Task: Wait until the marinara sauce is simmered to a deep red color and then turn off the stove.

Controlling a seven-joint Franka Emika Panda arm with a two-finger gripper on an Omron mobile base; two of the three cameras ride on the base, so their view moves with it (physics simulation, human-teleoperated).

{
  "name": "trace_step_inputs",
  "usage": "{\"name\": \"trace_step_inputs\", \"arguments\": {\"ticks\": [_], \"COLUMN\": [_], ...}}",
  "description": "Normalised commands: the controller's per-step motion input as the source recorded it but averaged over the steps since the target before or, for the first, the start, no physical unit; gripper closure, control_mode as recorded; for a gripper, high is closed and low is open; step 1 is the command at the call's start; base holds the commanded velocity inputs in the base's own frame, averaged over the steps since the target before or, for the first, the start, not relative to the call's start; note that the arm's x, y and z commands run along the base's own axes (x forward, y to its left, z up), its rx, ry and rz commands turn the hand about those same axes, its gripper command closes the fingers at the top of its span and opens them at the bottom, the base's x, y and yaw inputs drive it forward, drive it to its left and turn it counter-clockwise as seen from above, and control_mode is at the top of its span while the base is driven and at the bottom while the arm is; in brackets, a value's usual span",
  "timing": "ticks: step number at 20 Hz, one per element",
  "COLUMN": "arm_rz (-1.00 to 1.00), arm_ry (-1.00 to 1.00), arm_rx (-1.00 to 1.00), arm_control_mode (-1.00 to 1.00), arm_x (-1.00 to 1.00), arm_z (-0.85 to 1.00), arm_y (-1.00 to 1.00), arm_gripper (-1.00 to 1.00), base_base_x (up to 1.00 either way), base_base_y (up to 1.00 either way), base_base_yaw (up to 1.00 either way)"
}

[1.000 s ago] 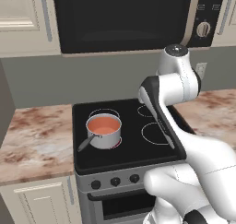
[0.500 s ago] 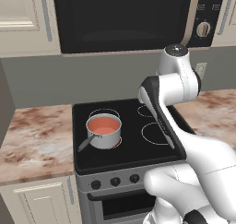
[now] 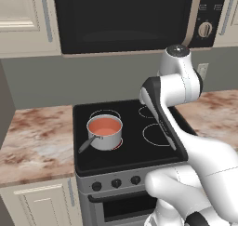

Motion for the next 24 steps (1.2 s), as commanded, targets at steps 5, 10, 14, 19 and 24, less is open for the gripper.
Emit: {"name": "trace_step_inputs", "arguments": {"ticks": [5,10,14,19,24], "arm_rz": [0.00,0.00,0.00,0.00,0.00], "arm_ry": [0.00,0.00,0.00,0.00,0.00], "arm_rx": [0.00,0.00,0.00,0.00,0.00], "arm_control_mode": [-1.00,-1.00,-1.00,-1.00,-1.00], "arm_x": [0.00,0.00,0.00,0.00,0.00], "arm_z": [0.00,0.00,0.00,0.00,0.00], "arm_y": [0.00,0.00,0.00,0.00,0.00], "arm_gripper": [-1.00,-1.00,-1.00,-1.00,-1.00], "base_base_x": [0.00,0.00,0.00,0.00,0.00], "base_base_y": [0.00,0.00,0.00,0.00,0.00], "base_base_yaw": [0.00,0.00,0.00,0.00,0.00]}}
